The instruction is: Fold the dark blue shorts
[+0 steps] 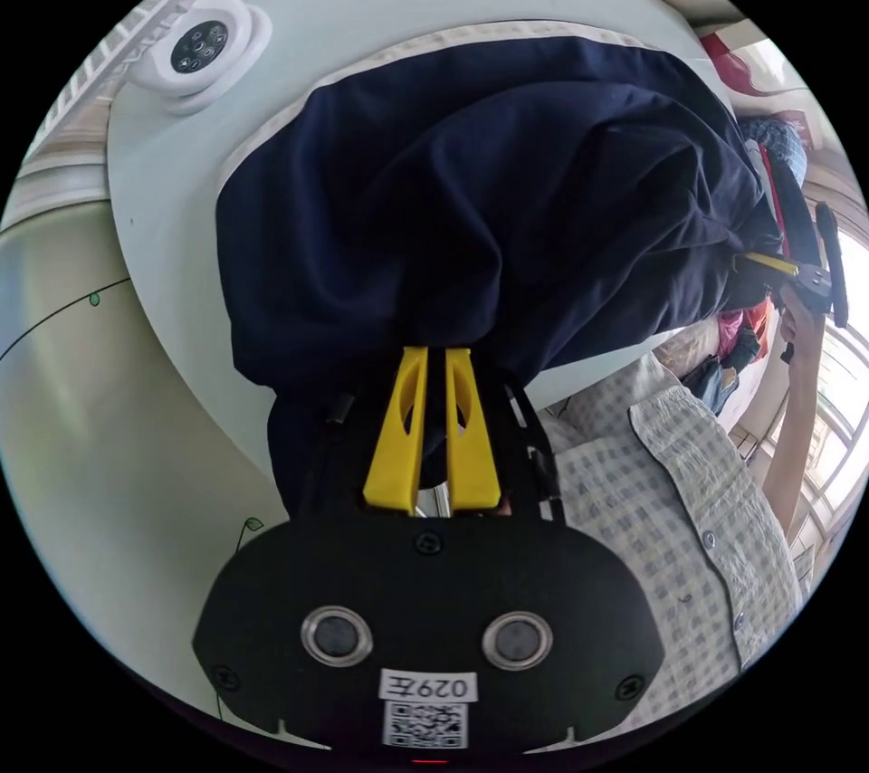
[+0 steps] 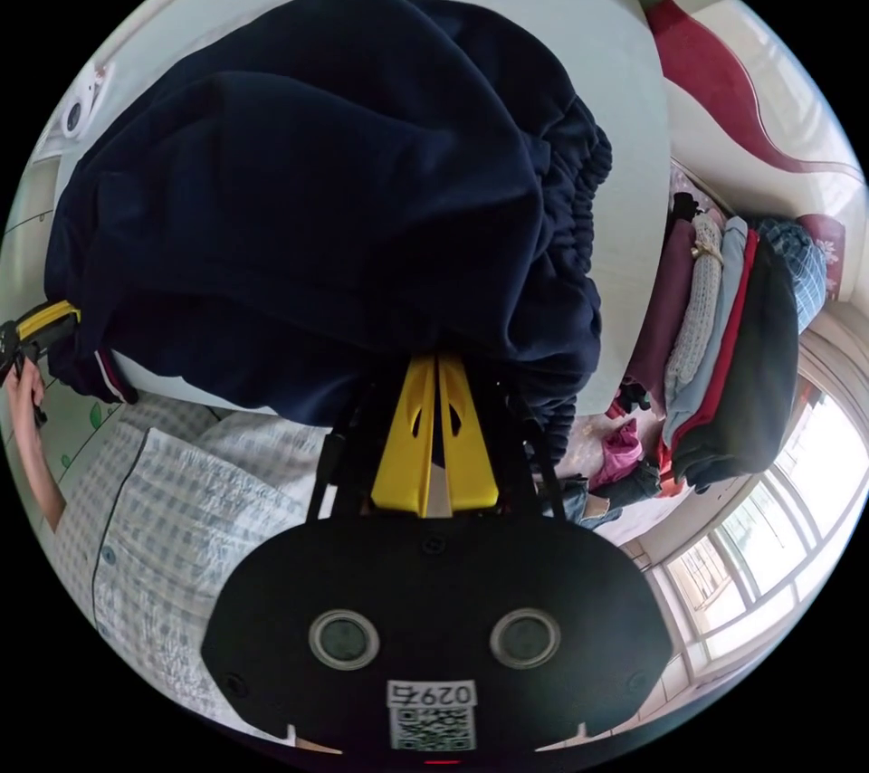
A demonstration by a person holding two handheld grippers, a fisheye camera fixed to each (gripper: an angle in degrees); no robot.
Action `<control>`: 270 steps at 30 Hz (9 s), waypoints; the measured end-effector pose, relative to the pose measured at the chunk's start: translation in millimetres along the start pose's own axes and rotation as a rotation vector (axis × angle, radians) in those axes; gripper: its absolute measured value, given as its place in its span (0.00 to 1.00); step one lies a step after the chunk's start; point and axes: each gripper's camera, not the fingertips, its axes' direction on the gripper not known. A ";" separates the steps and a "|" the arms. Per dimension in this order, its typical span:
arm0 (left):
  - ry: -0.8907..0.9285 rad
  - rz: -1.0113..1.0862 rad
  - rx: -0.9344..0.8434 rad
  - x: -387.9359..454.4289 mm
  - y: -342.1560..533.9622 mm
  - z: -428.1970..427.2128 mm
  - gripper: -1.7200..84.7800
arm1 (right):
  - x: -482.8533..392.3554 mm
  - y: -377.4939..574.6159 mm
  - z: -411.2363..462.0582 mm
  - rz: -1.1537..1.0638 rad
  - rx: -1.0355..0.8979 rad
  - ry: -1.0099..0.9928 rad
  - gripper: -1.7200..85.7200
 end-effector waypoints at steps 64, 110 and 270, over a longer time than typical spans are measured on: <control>0.054 0.003 -0.005 -0.7 40.5 18.9 0.03 | 28.5 83.7 -51.7 0.025 0.037 -0.063 0.01; -0.018 0.002 0.009 3.2 66.5 10.2 0.04 | 53.8 213.4 -152.2 -0.031 0.201 -0.189 0.01; 0.498 -0.158 0.261 -79.8 130.4 -7.2 0.10 | 259.6 -79.8 -374.5 -0.368 0.152 -0.780 0.19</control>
